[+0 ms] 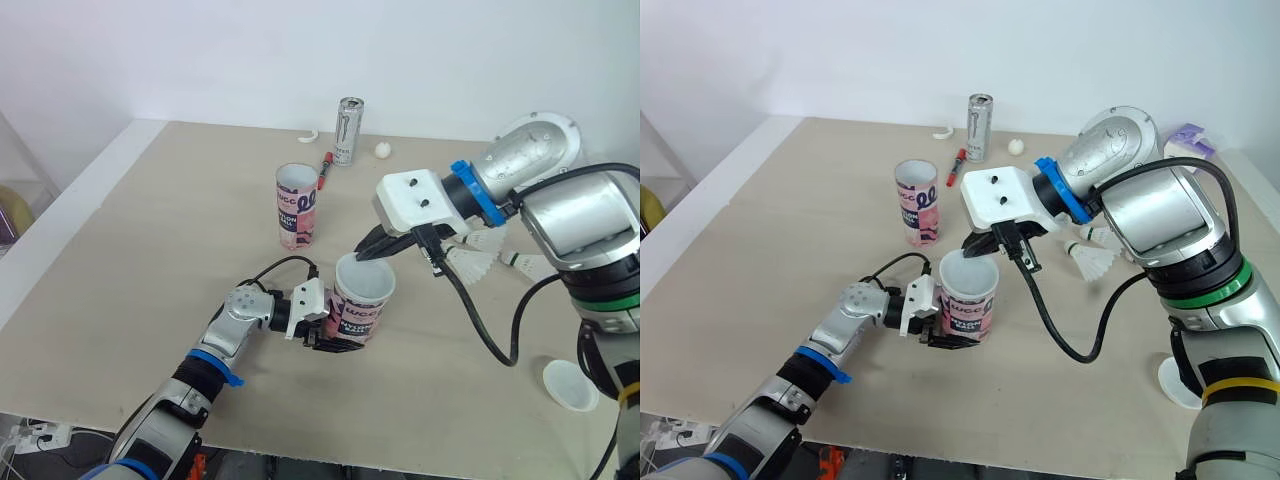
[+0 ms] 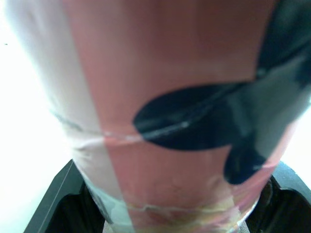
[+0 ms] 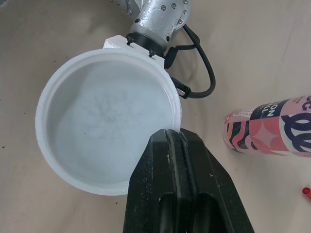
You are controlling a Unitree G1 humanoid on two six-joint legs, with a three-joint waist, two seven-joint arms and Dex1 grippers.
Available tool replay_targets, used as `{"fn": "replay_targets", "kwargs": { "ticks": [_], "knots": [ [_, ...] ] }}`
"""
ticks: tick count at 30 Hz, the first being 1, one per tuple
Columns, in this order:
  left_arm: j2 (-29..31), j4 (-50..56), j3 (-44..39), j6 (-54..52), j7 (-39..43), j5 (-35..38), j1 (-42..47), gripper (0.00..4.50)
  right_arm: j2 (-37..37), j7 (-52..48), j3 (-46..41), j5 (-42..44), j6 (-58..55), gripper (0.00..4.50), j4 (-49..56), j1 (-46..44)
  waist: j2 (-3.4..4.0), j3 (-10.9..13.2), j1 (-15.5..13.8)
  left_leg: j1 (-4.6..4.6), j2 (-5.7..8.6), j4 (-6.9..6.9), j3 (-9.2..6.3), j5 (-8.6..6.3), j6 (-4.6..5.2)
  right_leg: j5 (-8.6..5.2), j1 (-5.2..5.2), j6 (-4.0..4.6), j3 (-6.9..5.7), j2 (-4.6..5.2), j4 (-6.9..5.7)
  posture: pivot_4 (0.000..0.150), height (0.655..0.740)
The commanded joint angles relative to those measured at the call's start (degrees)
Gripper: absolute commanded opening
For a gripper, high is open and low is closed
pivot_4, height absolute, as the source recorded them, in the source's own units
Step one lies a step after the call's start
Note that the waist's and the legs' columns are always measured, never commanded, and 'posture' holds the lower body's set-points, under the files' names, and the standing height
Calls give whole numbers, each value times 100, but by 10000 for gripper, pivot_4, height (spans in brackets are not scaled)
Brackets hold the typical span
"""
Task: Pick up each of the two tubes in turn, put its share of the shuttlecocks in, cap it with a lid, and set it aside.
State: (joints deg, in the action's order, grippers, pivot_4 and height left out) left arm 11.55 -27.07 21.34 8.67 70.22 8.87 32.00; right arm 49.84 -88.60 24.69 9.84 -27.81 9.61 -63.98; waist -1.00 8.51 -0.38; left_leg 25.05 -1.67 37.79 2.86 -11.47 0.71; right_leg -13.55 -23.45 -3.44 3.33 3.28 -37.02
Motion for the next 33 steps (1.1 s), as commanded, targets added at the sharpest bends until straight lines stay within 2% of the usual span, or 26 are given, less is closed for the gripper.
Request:
{"fn": "replay_targets", "kwargs": {
  "ticks": [1,3,4,9,14,17,18,19,20,27,33],
  "knots": [
    [107,-276,149,-153,-51,-309,-188,29969,85,-128,-172,18,-52,12963,138,-53,0,0,0,0,0,0,0,0,0,0,0,0,0,0,0,1500,7400],
    [112,-272,146,-160,-57,-305,-194,29969,73,-69,-242,40,-47,20436,136,-45,0,0,1,0,0,0,-1,0,0,0,-1,0,1,0,0,1500,7400],
    [114,-269,144,-163,-60,-303,-197,29969,62,-45,-286,75,-75,21463,136,-47,0,0,1,0,0,0,0,0,0,0,-1,0,0,0,0,1500,7400],
    [125,-252,141,-176,-79,-306,-209,29969,26,264,-943,519,-551,21463,-177,-191,-1,0,0,2,-1,-1,-3,0,0,0,-1,1,0,1,0,1500,7400],
    [166,-187,135,-189,-77,-297,-237,29969,-4,601,-1811,1459,-1716,21463,75,-74,-1,1,2,2,-3,-5,-6,0,0,-1,-2,3,2,2,1,1500,7400],
    [175,-164,128,-194,-74,-284,-245,29969,31,830,-1986,1888,-2208,13866,647,344,-2,-1,2,1,-4,-13,-10,0,0,-3,-2,7,0,2,3,1500,7400],
    [173,-160,127,-197,-75,-281,-246,29969,40,899,-2006,1972,-2302,10390,772,445,-2,0,2,0,-4,-15,-11,0,0,-4,-1,8,0,2,2,1500,7400],
    [163,-160,129,-198,-78,-279,-245,29969,68,962,-1993,2033,-2355,4606,947,657,-1,0,3,0,-4,-16,-12,0,0,-4,-1,8,0,1,2,1500,7400],
    [159,-158,129,-198,-78,-276,-246,29969,92,1012,-1982,2077,-2391,2095,1072,802,-1,0,3,1,-2,-16,-10,0,0,-3,-3,6,1,2,2,1500,7400],
    [141,-175,131,-194,-58,-260,-226,29969,208,1304,-1522,1875,-2269,2095,1403,1486,-2,0,5,0,-2,-15,-8,0,0,-4,-2,5,1,0,2,1500,7400],
    [122,-222,122,-179,-81,-273,-194,29969,257,1388,-827,1328,-1938,2095,1230,1503,-7,-5,13,-6,-2,-15,-7,0,0,-6,0,3,0,-3,3,1500,7400]
  ]
}}
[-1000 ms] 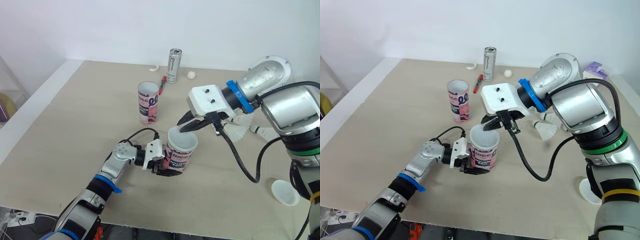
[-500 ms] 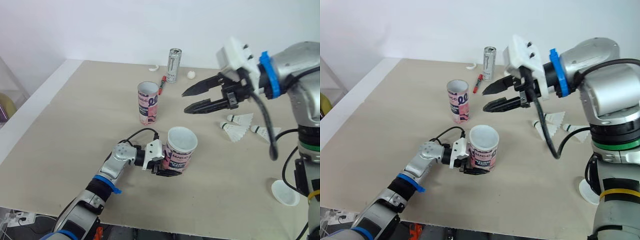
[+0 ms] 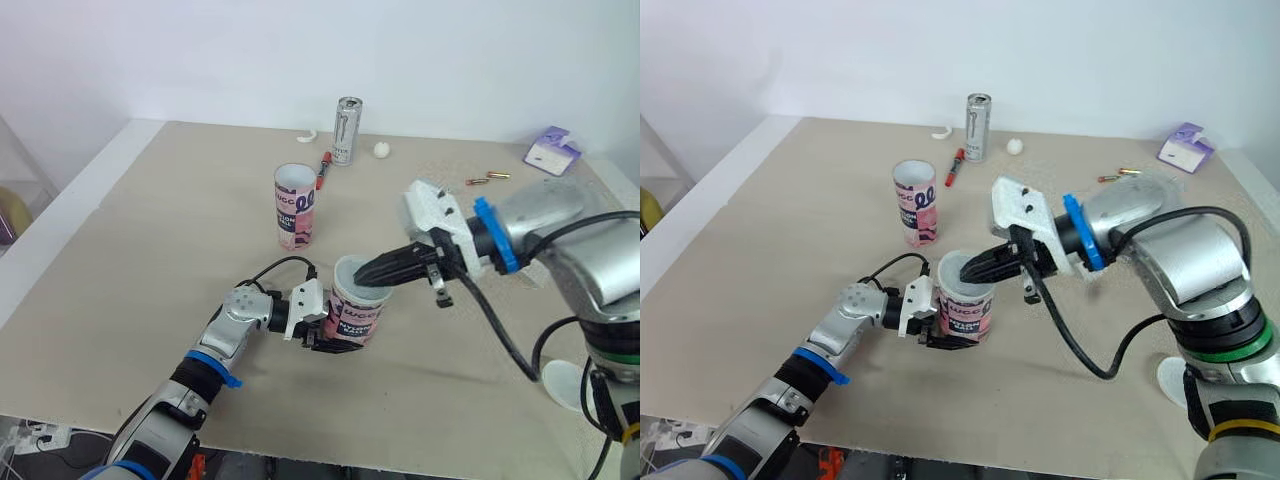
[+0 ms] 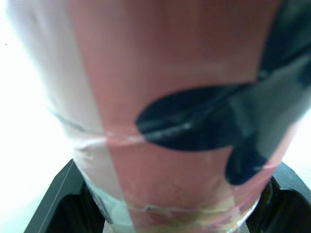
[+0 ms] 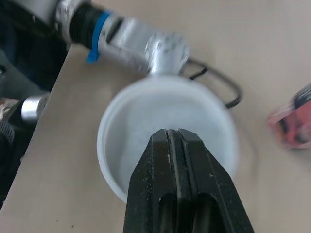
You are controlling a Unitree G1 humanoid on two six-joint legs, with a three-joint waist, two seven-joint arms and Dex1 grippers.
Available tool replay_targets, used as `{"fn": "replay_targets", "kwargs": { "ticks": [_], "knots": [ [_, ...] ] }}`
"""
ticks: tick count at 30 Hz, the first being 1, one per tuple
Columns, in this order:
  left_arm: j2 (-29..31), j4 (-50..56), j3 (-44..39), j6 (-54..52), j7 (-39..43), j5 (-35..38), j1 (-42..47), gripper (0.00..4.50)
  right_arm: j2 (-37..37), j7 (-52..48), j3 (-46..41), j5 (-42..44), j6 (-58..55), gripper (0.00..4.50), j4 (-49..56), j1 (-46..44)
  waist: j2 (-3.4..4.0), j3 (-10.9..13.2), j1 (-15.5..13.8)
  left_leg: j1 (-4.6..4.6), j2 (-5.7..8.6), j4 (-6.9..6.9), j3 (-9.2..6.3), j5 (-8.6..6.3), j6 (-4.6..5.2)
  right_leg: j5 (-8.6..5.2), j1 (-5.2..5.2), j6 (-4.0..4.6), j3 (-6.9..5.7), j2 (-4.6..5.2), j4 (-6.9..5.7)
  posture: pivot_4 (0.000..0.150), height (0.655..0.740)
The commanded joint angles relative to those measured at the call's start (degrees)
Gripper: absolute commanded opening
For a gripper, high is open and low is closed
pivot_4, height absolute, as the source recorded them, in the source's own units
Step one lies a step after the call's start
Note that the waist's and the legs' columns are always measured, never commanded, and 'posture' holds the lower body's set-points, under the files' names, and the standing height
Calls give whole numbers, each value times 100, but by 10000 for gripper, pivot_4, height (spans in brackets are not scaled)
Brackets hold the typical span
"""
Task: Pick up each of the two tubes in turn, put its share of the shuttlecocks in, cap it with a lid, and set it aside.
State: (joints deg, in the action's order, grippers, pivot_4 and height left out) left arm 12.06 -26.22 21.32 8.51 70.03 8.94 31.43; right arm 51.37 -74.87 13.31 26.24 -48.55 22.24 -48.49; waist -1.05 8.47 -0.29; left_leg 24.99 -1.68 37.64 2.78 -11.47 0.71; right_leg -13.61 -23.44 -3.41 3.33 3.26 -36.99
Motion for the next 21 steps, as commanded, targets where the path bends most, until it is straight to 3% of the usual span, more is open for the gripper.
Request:
{"fn": "replay_targets", "kwargs": {
  "ticks": [1,8,16,21],
  "knots": [
    [69,-317,121,-160,-66,-280,-130,29969,141,-14,418,-398,169,2095,-71,-57,-2,-1,5,-2,-2,0,-1,0,0,0,1,0,-1,0,0,1500,7400],
    [70,-322,111,-169,-106,-265,-148,29969,71,-52,843,-662,184,2095,-264,-260,-9,-11,24,-39,-7,-5,0,-2,-2,-19,8,-25,0,3,1,1500,7400],
    [65,-307,96,-163,-142,-264,-172,29969,99,-172,1246,-807,13,2095,-351,-270,-12,-26,26,-47,-12,-9,3,-2,-3,-1,8,3,-1,9,1,1500,7400],
    [99,-248,73,-171,-160,-247,-206,29969,-24,-14,626,-442,-166,2095,-544,-232,-30,-80,25,-50,-12,-17,4,-4,-7,-3,8,5,-2,13,5,1500,7400]
  ]
}}
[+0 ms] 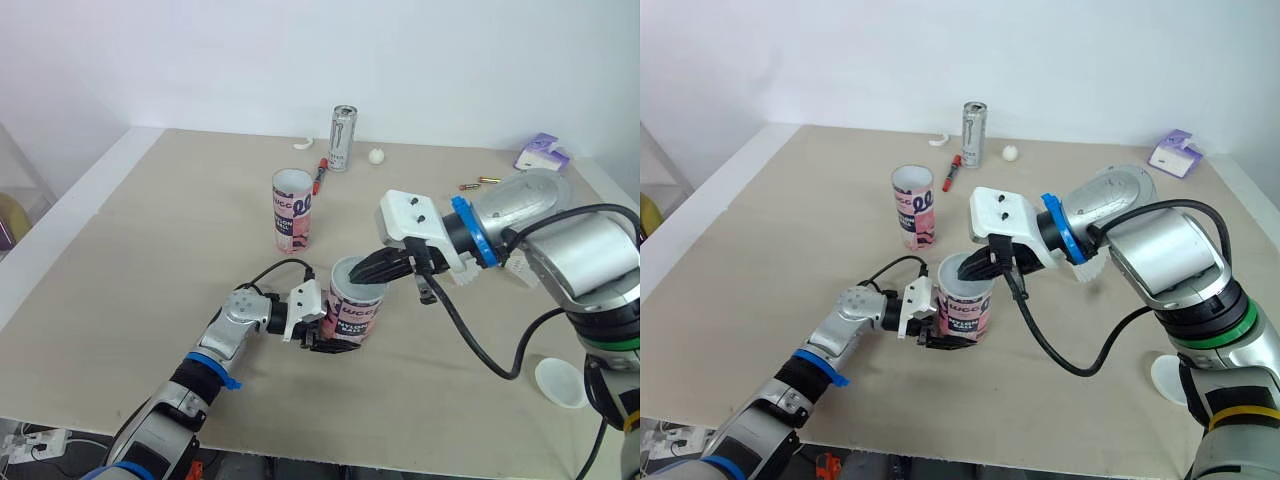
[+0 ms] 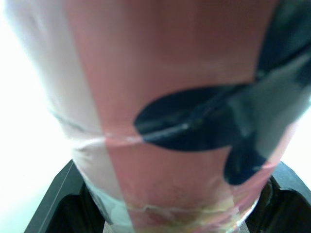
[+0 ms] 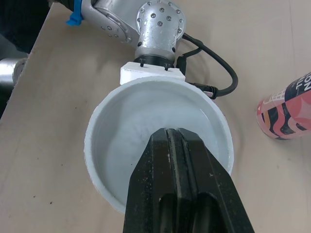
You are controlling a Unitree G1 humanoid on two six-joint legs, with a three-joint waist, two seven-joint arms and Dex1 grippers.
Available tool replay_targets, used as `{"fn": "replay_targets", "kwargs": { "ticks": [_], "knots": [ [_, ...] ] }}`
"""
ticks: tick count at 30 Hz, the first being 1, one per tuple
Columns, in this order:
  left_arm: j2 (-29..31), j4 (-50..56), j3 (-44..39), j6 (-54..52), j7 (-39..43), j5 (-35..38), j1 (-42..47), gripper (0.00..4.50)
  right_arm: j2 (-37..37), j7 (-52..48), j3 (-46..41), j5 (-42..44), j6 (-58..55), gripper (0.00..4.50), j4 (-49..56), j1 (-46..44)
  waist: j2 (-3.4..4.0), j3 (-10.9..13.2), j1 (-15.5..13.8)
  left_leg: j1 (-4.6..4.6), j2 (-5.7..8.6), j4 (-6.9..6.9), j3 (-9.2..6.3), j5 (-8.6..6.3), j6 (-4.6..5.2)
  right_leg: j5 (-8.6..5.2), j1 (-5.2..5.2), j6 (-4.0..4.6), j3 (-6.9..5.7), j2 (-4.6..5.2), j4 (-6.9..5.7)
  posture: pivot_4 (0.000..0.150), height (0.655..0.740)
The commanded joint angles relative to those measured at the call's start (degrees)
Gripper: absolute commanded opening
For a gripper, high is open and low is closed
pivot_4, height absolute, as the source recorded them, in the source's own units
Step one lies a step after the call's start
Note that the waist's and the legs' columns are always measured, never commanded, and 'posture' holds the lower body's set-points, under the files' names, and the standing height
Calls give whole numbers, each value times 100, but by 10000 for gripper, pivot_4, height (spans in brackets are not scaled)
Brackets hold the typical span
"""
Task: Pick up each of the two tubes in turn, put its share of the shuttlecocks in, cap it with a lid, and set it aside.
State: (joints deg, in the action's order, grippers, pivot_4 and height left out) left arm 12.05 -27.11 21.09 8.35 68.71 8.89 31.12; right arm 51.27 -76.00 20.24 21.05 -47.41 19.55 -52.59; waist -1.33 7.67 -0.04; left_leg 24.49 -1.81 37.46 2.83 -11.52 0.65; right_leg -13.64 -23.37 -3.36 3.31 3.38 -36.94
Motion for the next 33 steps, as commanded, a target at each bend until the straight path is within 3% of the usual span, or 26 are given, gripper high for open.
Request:
{"fn": "replay_targets", "kwargs": {
  "ticks": [1,6,11,15,19,20,21,23,29,33],
  "knots": [
    [110,-146,88,-162,-30,-235,-180,29969,-48,142,-284,186,-315,2095,-345,167,-1,0,0,0,0,0,0,0,0,0,0,0,0,0,0,1500,7400],
    [173,-45,-7,-270,-53,-153,-201,29969,28,259,-2343,1592,-976,2095,-543,411,-7,9,-16,42,3,0,7,2,3,8,-12,10,-6,13,2,1500,7400],
    [220,49,-35,-307,-21,-131,-246,29969,181,552,-3764,2332,-1230,2095,-483,1084,-12,11,-36,59,0,-9,-5,0,3,1,-17,9,-19,3,16,1500,7400],
    [206,142,-106,-346,-16,-51,-254,29969,-90,745,-4617,2259,-633,2095,294,3084,-12,10,-34,55,-2,-14,-13,0,3,-2,-6,9,-30,-5,22,1500,7400],
    [206,254,-115,-367,112,28,-245,29969,-310,632,-4197,1387,840,2095,674,4756,20,18,-6,54,7,-13,-9,1,5,0,-7,-10,-22,-15,22,1500,7400],
    [209,263,-112,-340,141,34,-238,38037,-370,600,-4055,1171,1237,7130,636,5042,21,21,1,50,11,-11,-9,1,5,-22,-3,-44,-23,-17,21,1500,7400],
    [216,265,-106,-261,173,26,-226,39778,-492,644,-3883,930,1669,8898,517,5282,24,23,12,50,9,-10,-8,1,5,-19,-4,-44,-22,-21,21,1500,7400],
    [226,267,-105,-196,236,25,-206,45000,-623,642,-3647,642,2295,17868,338,5567,26,28,45,42,8,-7,-9,1,4,-12,-3,-42,-14,-25,21,1500,7400],
    [282,333,-163,-135,351,72,-158,45000,-1011,733,-3113,212,3497,44210,-206,5499,26,42,115,37,8,-7,-11,1,4,-9,0,-41,-9,-32,21,1500,7400],
    [345,387,-213,-114,431,131,-139,45000,-1190,788,-2740,201,3668,44210,-436,5306,15,51,122,40,5,-9,-11,1,4,-12,-2,-37,-9,-36,21,1500,7400]
  ]
}}
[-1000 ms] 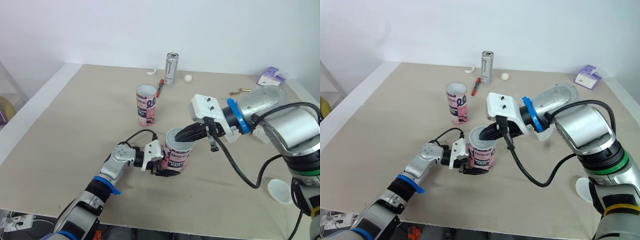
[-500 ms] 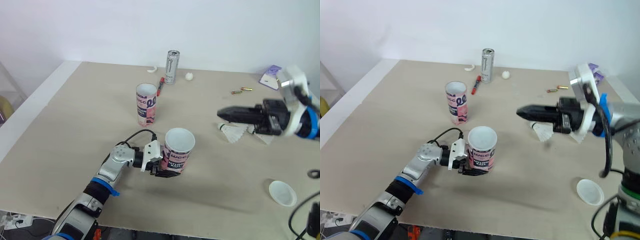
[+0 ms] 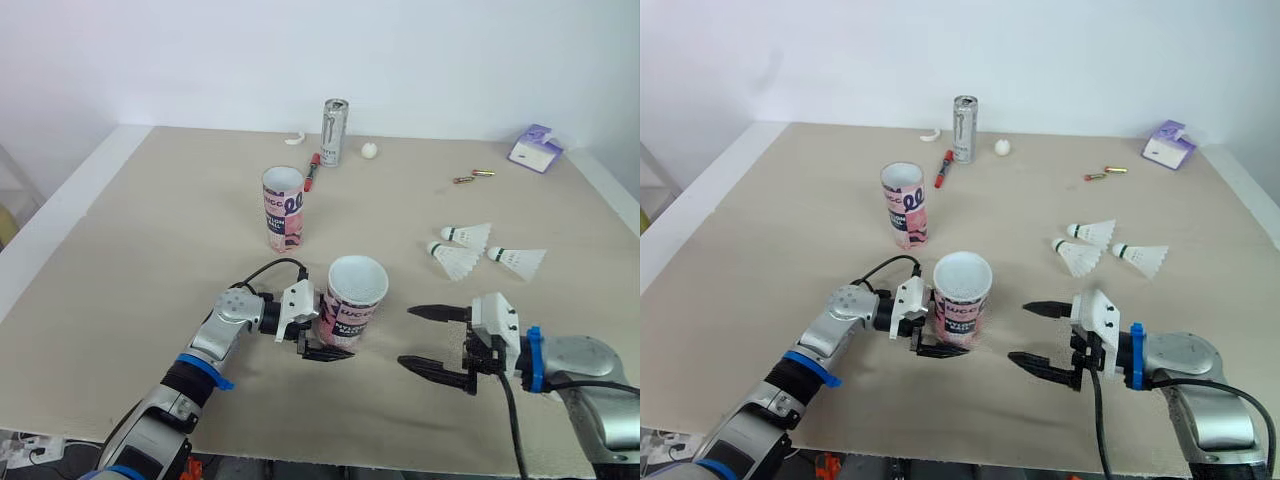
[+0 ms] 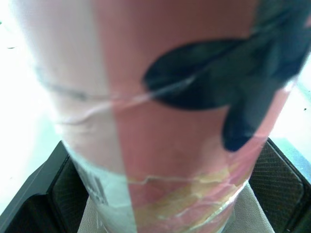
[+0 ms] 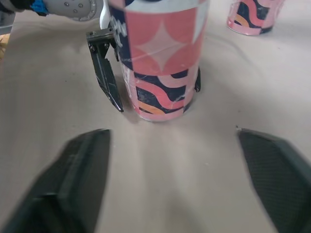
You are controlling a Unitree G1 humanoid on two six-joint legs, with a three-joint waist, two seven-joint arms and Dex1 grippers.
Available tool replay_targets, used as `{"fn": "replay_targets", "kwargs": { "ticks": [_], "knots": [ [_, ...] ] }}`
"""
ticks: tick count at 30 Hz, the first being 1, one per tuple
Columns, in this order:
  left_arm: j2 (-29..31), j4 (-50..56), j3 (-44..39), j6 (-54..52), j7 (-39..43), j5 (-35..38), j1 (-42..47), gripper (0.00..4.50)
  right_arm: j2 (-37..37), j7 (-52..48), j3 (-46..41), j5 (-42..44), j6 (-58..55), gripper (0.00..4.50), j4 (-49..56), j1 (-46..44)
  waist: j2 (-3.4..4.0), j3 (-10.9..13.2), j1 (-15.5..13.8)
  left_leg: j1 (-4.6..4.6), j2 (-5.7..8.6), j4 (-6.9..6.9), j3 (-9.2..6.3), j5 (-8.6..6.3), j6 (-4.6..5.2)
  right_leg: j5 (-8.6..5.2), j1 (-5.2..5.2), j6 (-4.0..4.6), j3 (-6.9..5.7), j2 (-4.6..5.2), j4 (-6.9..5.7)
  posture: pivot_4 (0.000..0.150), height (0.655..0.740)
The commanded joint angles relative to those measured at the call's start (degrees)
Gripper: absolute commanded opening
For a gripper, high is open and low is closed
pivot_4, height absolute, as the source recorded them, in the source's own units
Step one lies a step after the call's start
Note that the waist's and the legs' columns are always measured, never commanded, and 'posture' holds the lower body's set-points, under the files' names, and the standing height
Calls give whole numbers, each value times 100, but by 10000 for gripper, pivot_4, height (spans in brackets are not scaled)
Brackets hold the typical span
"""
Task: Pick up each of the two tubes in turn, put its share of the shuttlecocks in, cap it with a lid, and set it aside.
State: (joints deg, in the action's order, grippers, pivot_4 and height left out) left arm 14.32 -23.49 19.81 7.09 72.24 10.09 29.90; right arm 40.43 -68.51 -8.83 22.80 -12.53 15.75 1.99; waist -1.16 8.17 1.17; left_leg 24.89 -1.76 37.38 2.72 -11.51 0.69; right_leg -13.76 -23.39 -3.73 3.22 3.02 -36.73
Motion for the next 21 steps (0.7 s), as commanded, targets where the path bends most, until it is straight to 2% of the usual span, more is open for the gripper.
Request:
{"fn": "replay_targets", "kwargs": {
  "ticks": [1,11,21],
  "knots": [
    [151,54,-105,15,108,32,-17,45000,-158,82,233,39,160,44210,-103,-213,-5,4,0,0,-1,0,0,0,0,0,0,1,0,-2,0,1500,7400],
    [581,546,-473,-249,481,529,-58,45000,-643,376,689,58,215,44210,-555,-685,-15,42,-5,15,-2,-3,-2,0,0,15,-6,35,-1,-8,0,1500,7400],
    [1059,1316,-856,-739,622,973,-338,45000,-799,544,1121,-68,328,44210,-512,-678,-21,49,-10,22,7,-2,-33,-9,-15,5,-2,8,0,-8,-6,1500,7400]
  ]
}}
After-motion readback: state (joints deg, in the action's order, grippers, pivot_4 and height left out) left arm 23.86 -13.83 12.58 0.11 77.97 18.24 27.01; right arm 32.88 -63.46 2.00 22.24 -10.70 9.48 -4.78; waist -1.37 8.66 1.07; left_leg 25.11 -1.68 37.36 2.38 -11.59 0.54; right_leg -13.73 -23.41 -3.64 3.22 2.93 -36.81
